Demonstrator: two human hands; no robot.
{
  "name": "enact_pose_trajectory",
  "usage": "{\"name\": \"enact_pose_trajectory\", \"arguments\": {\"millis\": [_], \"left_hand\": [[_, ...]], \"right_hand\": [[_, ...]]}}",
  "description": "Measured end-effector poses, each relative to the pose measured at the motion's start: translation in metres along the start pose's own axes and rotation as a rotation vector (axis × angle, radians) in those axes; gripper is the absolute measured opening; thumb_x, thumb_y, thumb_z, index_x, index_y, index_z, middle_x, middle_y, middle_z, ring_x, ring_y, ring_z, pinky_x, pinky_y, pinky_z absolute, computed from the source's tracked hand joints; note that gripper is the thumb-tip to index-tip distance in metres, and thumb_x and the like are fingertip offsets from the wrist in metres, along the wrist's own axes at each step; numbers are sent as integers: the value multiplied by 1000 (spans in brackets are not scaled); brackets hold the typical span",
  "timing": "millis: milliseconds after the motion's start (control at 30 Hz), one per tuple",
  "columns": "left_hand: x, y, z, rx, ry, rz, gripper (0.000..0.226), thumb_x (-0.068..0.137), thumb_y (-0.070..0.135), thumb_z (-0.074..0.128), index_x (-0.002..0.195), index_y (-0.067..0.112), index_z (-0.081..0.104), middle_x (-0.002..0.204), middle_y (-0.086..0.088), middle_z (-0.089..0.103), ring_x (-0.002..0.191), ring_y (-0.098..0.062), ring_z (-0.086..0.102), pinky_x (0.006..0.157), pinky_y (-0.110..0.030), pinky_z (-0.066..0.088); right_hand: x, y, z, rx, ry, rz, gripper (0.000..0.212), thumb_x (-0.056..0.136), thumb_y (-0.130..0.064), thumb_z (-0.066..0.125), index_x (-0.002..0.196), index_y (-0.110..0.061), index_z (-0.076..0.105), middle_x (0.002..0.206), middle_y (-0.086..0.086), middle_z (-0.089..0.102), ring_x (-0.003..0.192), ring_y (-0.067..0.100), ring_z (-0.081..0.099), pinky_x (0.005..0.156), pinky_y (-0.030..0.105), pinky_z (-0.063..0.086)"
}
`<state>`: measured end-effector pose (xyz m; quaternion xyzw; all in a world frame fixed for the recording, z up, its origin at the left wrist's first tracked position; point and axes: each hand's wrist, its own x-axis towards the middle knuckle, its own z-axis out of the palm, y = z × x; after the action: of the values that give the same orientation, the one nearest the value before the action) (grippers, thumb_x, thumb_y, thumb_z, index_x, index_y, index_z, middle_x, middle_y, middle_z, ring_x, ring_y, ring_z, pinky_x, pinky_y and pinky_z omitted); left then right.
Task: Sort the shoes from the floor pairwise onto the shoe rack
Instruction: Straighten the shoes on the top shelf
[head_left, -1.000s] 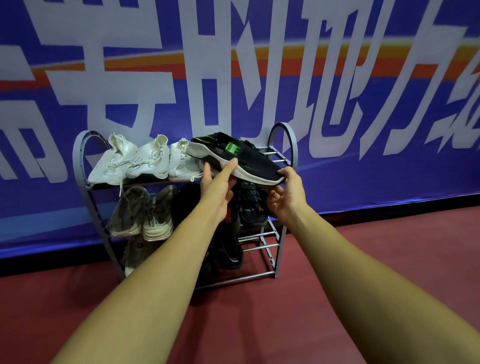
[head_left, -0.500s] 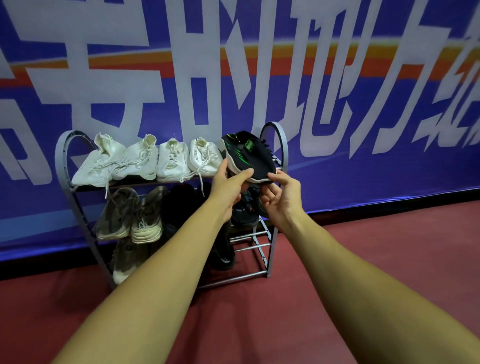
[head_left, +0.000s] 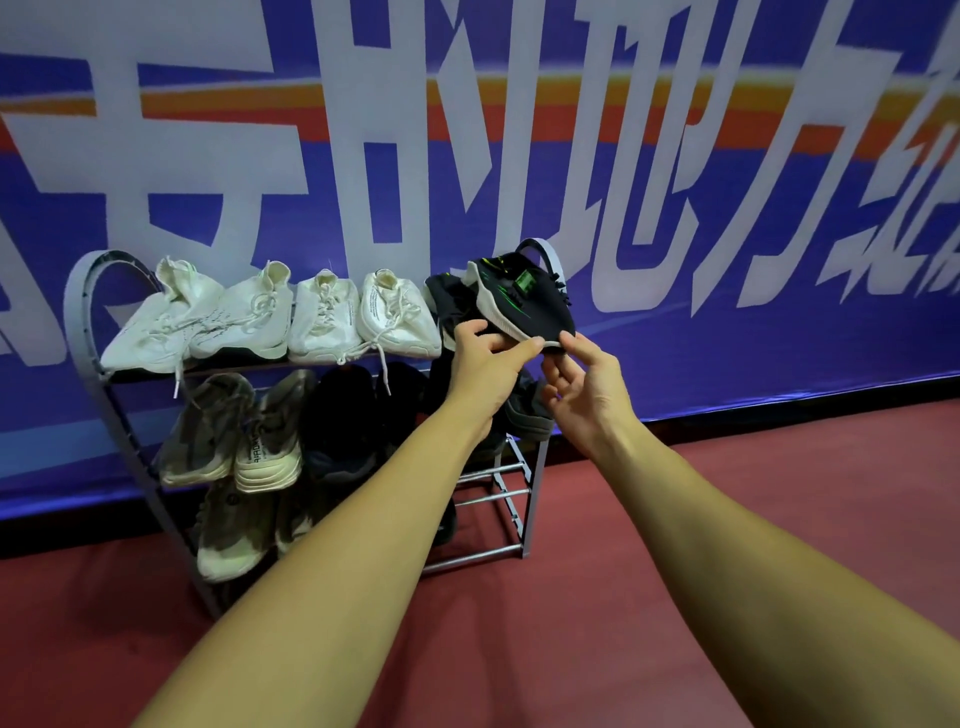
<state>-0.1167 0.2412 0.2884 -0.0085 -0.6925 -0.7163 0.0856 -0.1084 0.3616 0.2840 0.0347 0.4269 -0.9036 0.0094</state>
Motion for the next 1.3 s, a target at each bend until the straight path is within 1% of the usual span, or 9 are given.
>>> {"name": "enact_pose_trajectory", "arguments": {"millis": [100, 233, 400, 533, 667, 867, 1000, 1233, 1300], "left_hand": [[6, 0, 3, 16, 57, 13, 77, 74, 32, 80, 140, 19, 42, 107, 3, 73, 103, -14, 68, 95, -34, 53], [5, -1, 4, 21, 20, -68, 49, 86, 27, 70, 132, 20, 54, 99, -4, 76, 65, -2, 70, 50, -12, 47], [13, -5, 6, 18, 52, -93, 58, 86, 33, 68, 140, 27, 48, 91, 2, 77, 68, -7, 70, 53, -16, 43], [16, -4, 13, -12, 77, -85, 69, 88, 30, 70, 149, 30, 37, 83, 1, 76, 69, -11, 72, 56, -19, 52], [18, -6, 20, -11, 157, -60, 76, 87, 27, 73, 151, 29, 33, 87, -1, 74, 73, -10, 73, 70, -24, 59], [19, -5, 19, 38, 146, -35, 73, 86, 28, 73, 150, 31, 37, 96, -4, 74, 65, -7, 71, 62, -19, 56], [11, 1, 11, 59, 59, -70, 68, 92, 28, 66, 151, 36, 33, 97, -7, 75, 56, -1, 63, 40, -8, 39], [-11, -4, -24, 182, 12, -65, 63, 93, 25, 58, 147, 46, 35, 92, 1, 76, 67, -6, 64, 49, -13, 42], [-13, -5, -43, 195, 44, -89, 55, 95, 25, 55, 145, 44, 41, 92, 1, 76, 69, -10, 64, 53, -19, 42]], "right_hand": [[5, -1, -1, -41, -49, -14, 21, 93, -20, 64, 113, -23, 57, 100, -1, 68, 72, 8, 61, 59, 23, 34], [12, 1, -2, -122, -42, -20, 20, 97, -22, 60, 117, -25, 61, 91, -5, 70, 67, 7, 57, 60, 23, 34], [26, 10, -4, -255, 26, -25, 45, 93, -40, 66, 133, -22, 57, 106, -5, 72, 81, 8, 65, 58, 23, 35], [37, 13, -5, -303, 163, -112, 58, 87, -44, 73, 131, -10, 57, 95, 1, 67, 59, 1, 57, 46, 19, 38], [43, 13, -6, -299, 229, -147, 48, 87, -42, 74, 123, -13, 61, 111, 7, 71, 67, 6, 57, 54, 21, 40], [50, 19, -5, -311, 268, -151, 40, 88, -45, 71, 113, -14, 67, 109, 5, 73, 92, 17, 64, 57, 23, 43], [43, 10, -1, -385, 263, -133, 42, 90, -47, 67, 114, -13, 67, 109, 6, 73, 87, 17, 63, 66, 29, 47], [7, -2, -2, -442, 194, -42, 26, 94, -29, 66, 113, -12, 65, 89, 0, 67, 60, 8, 53, 44, 19, 36], [-2, -3, -3, -508, 167, -38, 21, 94, -27, 66, 108, -12, 66, 89, 2, 66, 62, 9, 51, 48, 19, 36]]}}
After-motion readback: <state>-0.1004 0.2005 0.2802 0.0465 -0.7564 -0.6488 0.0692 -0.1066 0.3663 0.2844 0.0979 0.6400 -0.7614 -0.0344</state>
